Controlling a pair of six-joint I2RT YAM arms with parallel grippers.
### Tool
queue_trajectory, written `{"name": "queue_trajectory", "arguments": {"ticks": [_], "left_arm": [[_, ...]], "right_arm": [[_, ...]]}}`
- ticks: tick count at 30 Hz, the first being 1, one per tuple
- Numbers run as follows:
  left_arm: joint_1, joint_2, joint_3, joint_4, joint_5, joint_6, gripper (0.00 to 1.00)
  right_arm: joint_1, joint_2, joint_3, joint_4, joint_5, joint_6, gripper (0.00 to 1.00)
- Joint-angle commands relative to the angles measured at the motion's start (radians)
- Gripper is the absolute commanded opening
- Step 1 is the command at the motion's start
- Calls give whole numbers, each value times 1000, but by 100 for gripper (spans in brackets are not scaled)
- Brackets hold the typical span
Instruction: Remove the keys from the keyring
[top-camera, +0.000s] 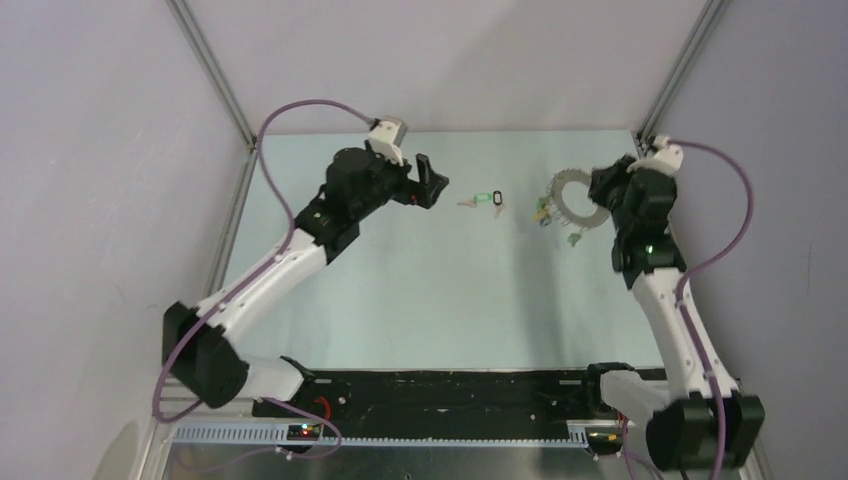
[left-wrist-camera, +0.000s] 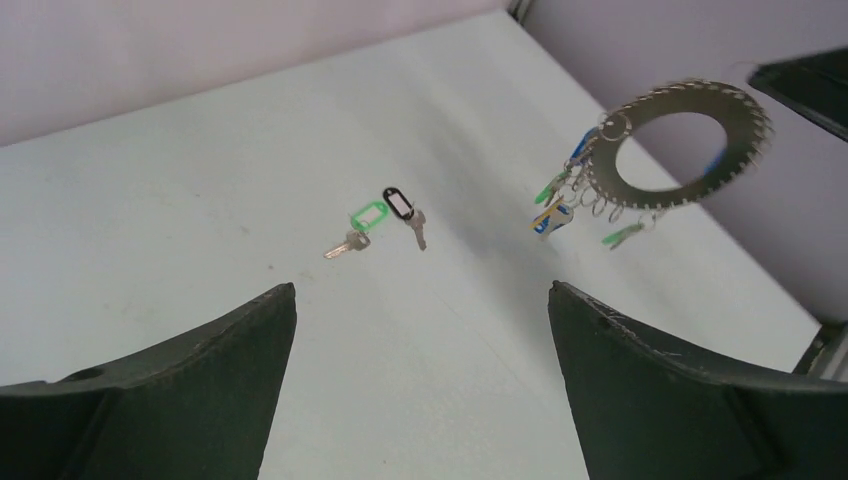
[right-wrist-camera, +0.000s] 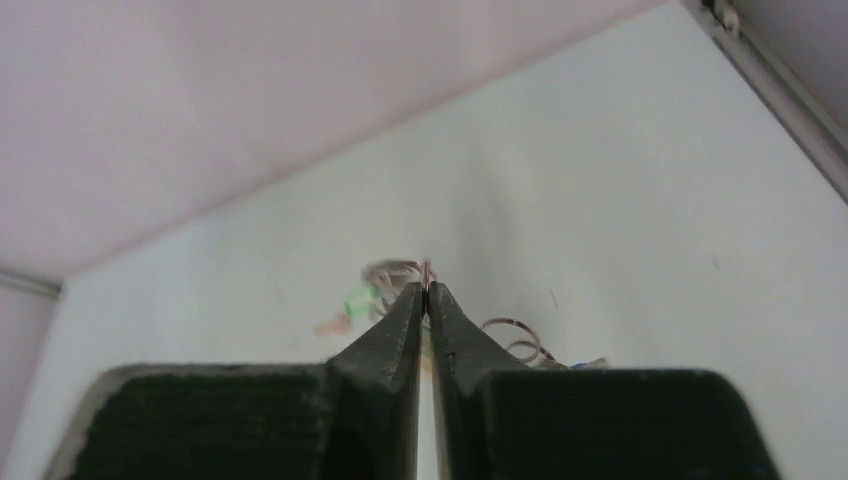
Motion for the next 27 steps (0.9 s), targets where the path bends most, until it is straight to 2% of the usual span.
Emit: {"name": "queue_trajectory", "arguments": {"ticks": [1, 2, 4, 6, 8, 12, 14, 21, 27], "left_arm": [[9, -116, -45, -93, -160, -97, 98], [10, -143, -42, -114, -166, -105, 98], [16, -191, -46, -154, -164, -111, 98], [16, -253, -73, -161, -197, -120, 98], [15, -314, -104, -161, -315, -162, 98], [12, -406, -151, -168, -536, -239, 98], [10, -444, -165, -178, -607, -226, 98], [10, -557, -118, -203, -711, -137, 98], [11, -630, -94, -199, -770, -41, 98]], "right_arm": [[-107, 174, 273, 253, -221, 96, 31], [-116, 202, 325, 230, -245, 96, 70], [-111, 250, 425, 144, -267, 82, 96], [-99, 241, 443, 118, -305, 63, 99], [-77, 207, 436, 110, -325, 28, 99], [-23, 114, 420, 66, -252, -35, 100], [-17, 71, 419, 69, -211, -51, 99], [-13, -62, 419, 81, -98, -123, 99], [-14, -144, 406, 46, -82, -153, 99]]}}
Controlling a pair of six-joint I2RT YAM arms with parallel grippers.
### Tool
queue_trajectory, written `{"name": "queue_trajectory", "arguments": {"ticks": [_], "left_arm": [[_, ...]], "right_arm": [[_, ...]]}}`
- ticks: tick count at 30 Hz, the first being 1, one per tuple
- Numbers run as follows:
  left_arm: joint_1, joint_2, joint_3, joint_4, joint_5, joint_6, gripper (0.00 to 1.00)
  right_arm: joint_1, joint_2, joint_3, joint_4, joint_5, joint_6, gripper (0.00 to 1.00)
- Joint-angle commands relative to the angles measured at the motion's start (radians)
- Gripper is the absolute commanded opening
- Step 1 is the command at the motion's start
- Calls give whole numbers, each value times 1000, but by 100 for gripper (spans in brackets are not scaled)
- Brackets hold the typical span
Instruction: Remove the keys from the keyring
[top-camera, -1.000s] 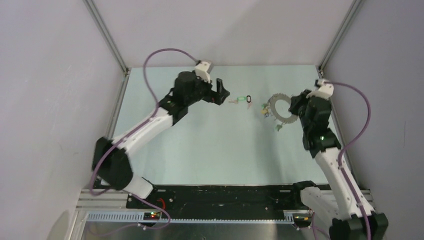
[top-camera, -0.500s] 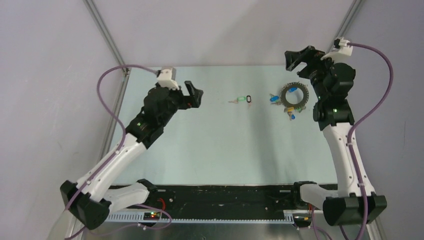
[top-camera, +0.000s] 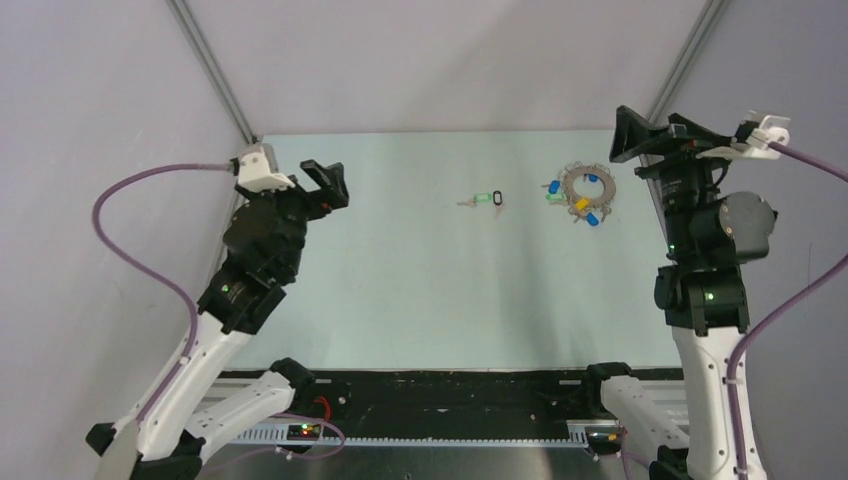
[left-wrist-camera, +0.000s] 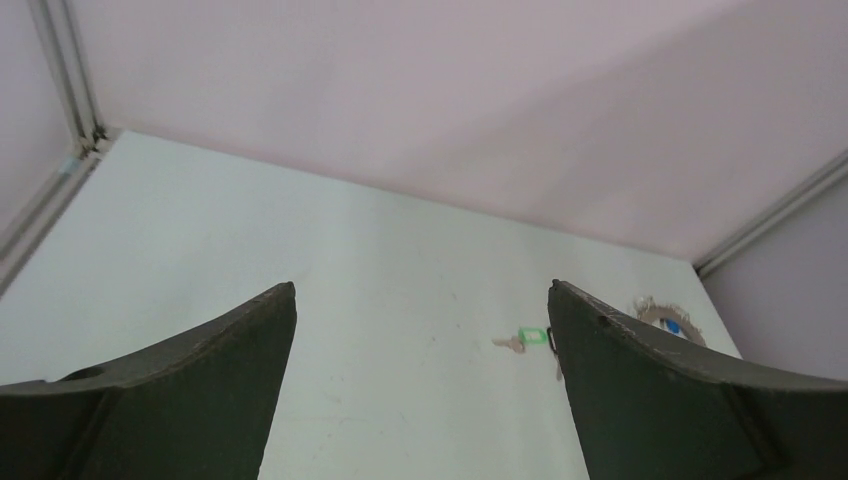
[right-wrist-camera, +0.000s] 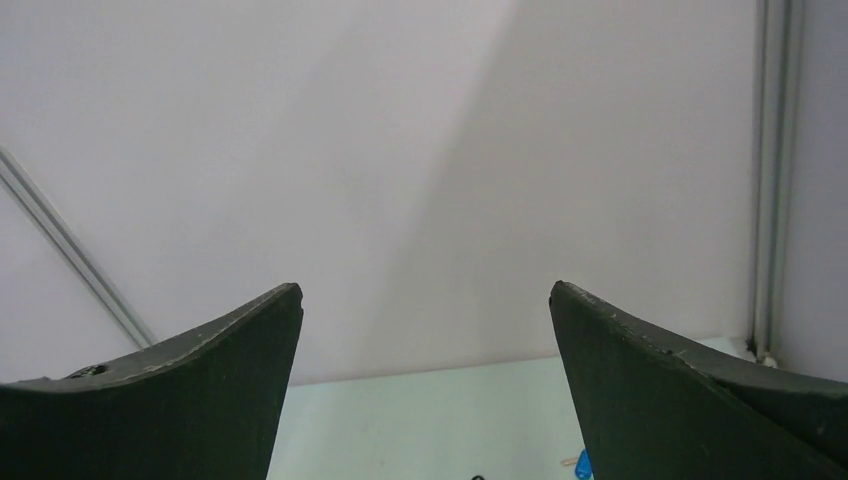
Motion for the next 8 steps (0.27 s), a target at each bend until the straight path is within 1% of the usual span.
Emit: {"name": "queue_trajectory", "arguments": {"ticks": [1, 8], "left_arm": [[1, -53, 45, 19, -93, 95, 98], [2, -64, 43, 28, -58, 140, 98]], "right_arm": [[2, -46, -7, -10, 41, -46, 99], [2, -101, -52, -22, 41, -57, 99]]}}
